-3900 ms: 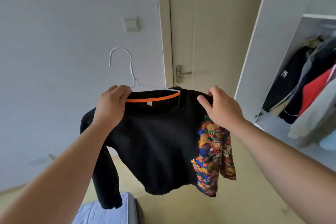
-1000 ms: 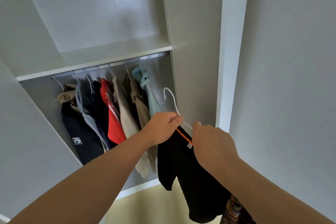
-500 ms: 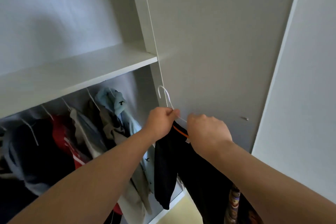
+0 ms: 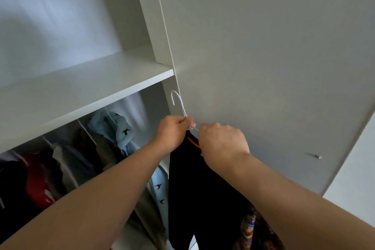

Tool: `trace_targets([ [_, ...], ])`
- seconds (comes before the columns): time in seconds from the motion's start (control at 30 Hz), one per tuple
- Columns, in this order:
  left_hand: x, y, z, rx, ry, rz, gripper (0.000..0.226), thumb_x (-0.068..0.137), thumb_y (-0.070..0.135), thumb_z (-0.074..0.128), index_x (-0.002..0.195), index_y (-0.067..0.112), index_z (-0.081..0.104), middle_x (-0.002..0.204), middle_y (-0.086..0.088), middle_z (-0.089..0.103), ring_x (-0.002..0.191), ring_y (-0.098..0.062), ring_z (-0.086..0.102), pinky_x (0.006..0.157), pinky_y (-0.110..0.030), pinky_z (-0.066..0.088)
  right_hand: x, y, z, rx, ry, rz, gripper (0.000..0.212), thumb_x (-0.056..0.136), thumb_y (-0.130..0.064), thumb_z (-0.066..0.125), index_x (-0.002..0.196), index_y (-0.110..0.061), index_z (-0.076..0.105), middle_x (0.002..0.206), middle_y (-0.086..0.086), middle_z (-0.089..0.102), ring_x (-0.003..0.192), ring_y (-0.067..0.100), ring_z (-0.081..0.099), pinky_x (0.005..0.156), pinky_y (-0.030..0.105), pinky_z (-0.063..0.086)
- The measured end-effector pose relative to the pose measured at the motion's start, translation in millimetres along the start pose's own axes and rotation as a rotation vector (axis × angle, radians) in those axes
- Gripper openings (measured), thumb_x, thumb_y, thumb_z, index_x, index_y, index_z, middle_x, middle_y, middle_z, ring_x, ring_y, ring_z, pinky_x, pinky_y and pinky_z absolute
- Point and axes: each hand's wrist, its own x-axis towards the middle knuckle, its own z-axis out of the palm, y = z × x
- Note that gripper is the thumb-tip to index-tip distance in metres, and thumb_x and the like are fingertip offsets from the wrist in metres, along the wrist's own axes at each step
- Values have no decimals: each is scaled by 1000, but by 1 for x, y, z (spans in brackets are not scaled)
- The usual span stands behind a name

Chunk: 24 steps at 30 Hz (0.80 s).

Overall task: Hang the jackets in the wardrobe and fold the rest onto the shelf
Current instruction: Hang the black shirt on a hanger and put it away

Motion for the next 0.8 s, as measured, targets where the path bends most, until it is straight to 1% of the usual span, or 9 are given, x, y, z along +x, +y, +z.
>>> trace_targets([
  [0.1, 13, -10, -7, 1, 37, -20, 34, 99, 29, 61, 68, 29, 75, 58, 18, 67, 58, 8, 58, 67, -21, 44, 19, -6, 8, 28, 41, -28, 19, 96, -9, 51, 114, -15, 55, 88, 1, 53, 92, 30, 68, 60, 34, 36],
  [0.23, 28, -23, -18, -46, 52, -59, 29, 101, 27, 61, 85, 12, 81, 84, -4, 78, 82, -17, 70, 91, -38, 54, 43, -15, 22, 107, 57, -22, 29, 94, -4, 48, 120, -16, 54, 93, 0, 54, 98, 31, 67, 65, 34, 36],
  [0.3, 37, -34, -22, -21, 67, -80, 28, 101, 27, 60, 89, 11, 80, 88, -6, 78, 87, -20, 70, 95, -41, 54, 53, -19, 29, 149, 29, -15, 27, 94, -6, 47, 119, -15, 55, 103, 5, 62, 100, 32, 67, 67, 34, 38],
  [0.37, 49, -47, -26, 17, 82, -98, 28, 101, 28, 60, 84, 19, 80, 80, 4, 77, 80, -12, 69, 90, -37, 55, 60, -22, 37, 222, 3, -5, 24, 94, -9, 49, 117, -14, 54, 112, 7, 65, 101, 33, 67, 68, 35, 39],
  [0.43, 62, -60, -32, 76, 91, -122, 32, 101, 30, 58, 75, 26, 77, 66, 13, 72, 67, 0, 65, 77, -29, 51, 66, -24, 43, 298, -24, 10, 19, 93, -11, 51, 112, -14, 54, 112, 8, 65, 99, 33, 66, 68, 35, 39],
  [0.53, 81, -76, -45, 80, 119, -192, 34, 99, 34, 58, 72, 26, 77, 74, 5, 74, 77, -15, 68, 73, -30, 50, 72, -25, 50, 346, -118, 34, 9, 92, -10, 52, 98, -17, 54, 108, 7, 64, 82, 31, 58, 67, 33, 41],
  [0.6, 90, -86, -52, 108, 126, -192, 35, 99, 35, 57, 70, 28, 77, 80, 2, 76, 83, -21, 70, 75, -32, 52, 76, -25, 57, 336, -190, 31, 15, 92, -7, 52, 101, -16, 60, 108, 8, 61, 78, 29, 52, 67, 34, 42],
  [0.67, 99, -93, -59, 135, 129, -182, 37, 98, 34, 57, 67, 32, 77, 81, 3, 77, 86, -22, 71, 80, -32, 54, 81, -28, 65, 338, -228, 34, 22, 92, -4, 52, 111, -11, 62, 111, 10, 60, 81, 30, 53, 67, 35, 42],
  [0.8, 117, -102, -68, 182, 175, -170, 39, 97, 36, 56, 63, 40, 75, 76, 14, 75, 84, -15, 70, 72, -23, 47, 100, -42, 79, 358, -205, 67, 25, 92, -1, 53, 112, -11, 63, 108, 10, 62, 78, 28, 51, 65, 34, 43],
])
